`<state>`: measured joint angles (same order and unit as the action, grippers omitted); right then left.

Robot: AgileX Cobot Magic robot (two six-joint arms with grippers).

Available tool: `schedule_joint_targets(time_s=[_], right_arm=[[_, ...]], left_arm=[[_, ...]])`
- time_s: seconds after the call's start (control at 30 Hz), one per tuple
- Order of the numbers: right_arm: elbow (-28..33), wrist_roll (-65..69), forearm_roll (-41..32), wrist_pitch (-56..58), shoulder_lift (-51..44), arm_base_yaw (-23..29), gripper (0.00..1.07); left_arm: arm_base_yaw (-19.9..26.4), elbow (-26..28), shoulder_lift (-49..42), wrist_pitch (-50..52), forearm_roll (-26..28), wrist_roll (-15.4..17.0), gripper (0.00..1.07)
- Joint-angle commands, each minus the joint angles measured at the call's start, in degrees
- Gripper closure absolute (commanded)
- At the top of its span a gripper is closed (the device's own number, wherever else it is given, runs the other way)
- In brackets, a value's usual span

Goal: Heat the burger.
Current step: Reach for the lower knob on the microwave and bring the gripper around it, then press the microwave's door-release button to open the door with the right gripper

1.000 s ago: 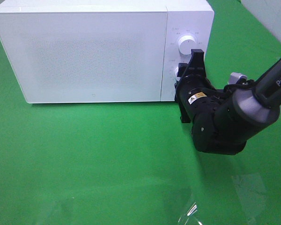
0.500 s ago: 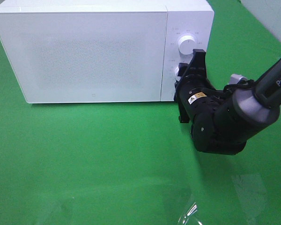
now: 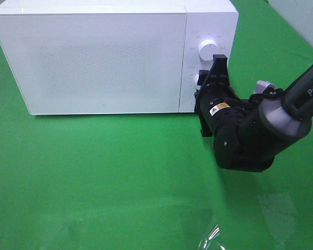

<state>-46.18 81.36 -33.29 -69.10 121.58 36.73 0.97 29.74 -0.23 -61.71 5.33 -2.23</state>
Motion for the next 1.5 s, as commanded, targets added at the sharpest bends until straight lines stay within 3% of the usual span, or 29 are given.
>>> schedule_joint_targets(time_s=[0.03,0.37,0.67,1.03,1.33,1.4,1.5], right_arm=[[-2.3,-2.7,10.1,-6.6,-0.5,0.2,0.9],[-2.2,-3.7,6.9,-2.2,-0.7,0.2,0.58],[-2.2,-6.1,5.2,-0.1,-0.9,0.2,0.42],[1.4,-17.0,6.2,9.2,-7.4,0.2,0.38],[5.1,-34.4,10.3,27.4,-14.7,0.2,0.38],[5.1,-43.8,11.9,35.5,-17.4,0.2,0.38],[5.1,-46.4,12.4,37.4,-18.2,0.2,0.38]], left_arm=[[0.1,-0.2,-1.0,0.5,0.4,0.2,0.1],[0.1,-0.2,-1.0,0.5,0.4,0.2,0.1],[0.1,-0.2,-1.0,0.5,0.4,0.2,0.1],[0.1,-0.2,-1.0,0.5,0.4,0.2,0.1],[0.1,-0.2,-1.0,0.5,0.4,0.2,0.1],[0.1,-0.2,-1.0,0.5,0.4,0.2,0.1],[0.1,-0.2,-1.0,0.5,0.4,0.2,0.1]])
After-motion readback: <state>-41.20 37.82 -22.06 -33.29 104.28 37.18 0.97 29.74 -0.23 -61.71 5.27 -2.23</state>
